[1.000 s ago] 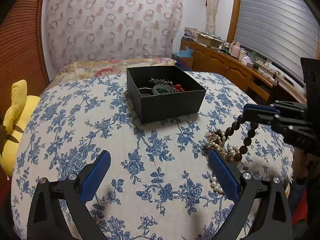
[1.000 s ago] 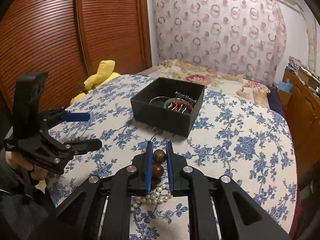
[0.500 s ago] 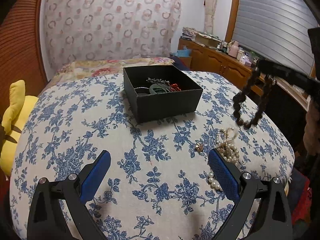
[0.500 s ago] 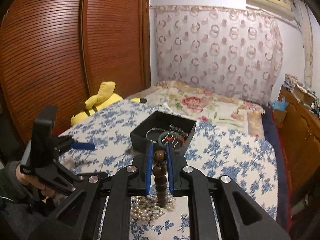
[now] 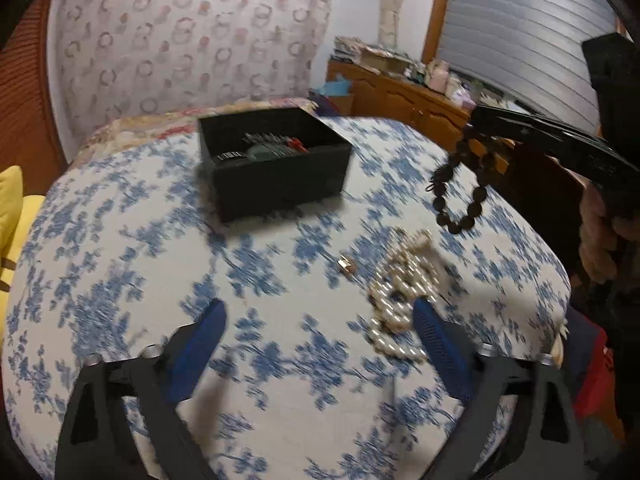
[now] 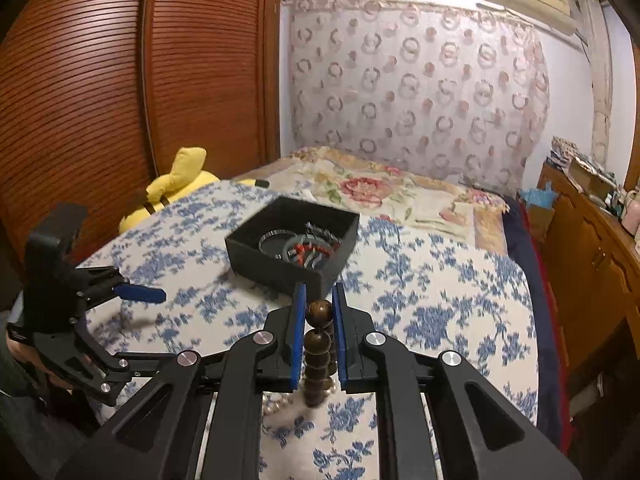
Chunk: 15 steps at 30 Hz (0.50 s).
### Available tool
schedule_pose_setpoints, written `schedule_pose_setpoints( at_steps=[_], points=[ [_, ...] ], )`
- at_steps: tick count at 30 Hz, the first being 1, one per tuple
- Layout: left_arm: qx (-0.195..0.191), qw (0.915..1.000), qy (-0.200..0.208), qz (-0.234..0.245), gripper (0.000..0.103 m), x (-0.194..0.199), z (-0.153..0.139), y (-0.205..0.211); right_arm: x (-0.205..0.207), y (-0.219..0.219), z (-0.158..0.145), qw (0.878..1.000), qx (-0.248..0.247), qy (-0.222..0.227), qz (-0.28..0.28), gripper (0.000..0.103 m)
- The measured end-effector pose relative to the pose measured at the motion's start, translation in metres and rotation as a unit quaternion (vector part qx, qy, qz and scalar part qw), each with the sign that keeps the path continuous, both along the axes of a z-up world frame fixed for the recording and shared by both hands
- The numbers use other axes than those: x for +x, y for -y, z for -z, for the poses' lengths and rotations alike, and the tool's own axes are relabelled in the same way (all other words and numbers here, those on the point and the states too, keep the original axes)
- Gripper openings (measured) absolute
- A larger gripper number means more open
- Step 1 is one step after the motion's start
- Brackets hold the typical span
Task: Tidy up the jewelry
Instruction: 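Lift the brown bead necklace with the right tool, pulling it free of the pearls, then grasp the pearl necklace with the left tool while the right tool holds the brown beads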
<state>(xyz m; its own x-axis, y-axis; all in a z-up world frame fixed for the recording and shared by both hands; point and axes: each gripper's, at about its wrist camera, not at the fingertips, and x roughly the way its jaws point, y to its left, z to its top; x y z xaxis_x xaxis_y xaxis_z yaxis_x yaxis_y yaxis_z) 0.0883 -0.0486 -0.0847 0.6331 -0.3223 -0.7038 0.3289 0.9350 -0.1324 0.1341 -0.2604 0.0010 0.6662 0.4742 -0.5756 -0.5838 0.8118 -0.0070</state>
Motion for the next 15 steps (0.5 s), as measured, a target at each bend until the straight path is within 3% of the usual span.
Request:
schedule_pose_setpoints(
  at_steps=[7, 10, 14, 15],
  points=[
    [0.021, 0.9985, -0.036, 0.036, 0.042, 0.002, 0.019, 0.026, 0.001, 0.006, 0.012, 1.000, 0.005, -0.011, 0.009, 0.015],
    [0.036, 0.9981, -0.030, 0.040, 0.034, 0.002, 0.021, 0.034, 0.001, 0.007, 0.013, 1.000, 0.008, -0.011, 0.009, 0.015],
    [0.060, 0.9970, -0.026, 0.040, 0.010, 0.001, 0.021, 0.037, 0.001, 0.007, 0.013, 1.000, 0.008, -0.011, 0.009, 0.015],
    [0.070, 0.9966, -0.022, 0.039, 0.008, 0.001, 0.021, 0.036, 0.000, 0.007, 0.013, 1.000, 0.009, -0.012, 0.008, 0.015]
  ],
)
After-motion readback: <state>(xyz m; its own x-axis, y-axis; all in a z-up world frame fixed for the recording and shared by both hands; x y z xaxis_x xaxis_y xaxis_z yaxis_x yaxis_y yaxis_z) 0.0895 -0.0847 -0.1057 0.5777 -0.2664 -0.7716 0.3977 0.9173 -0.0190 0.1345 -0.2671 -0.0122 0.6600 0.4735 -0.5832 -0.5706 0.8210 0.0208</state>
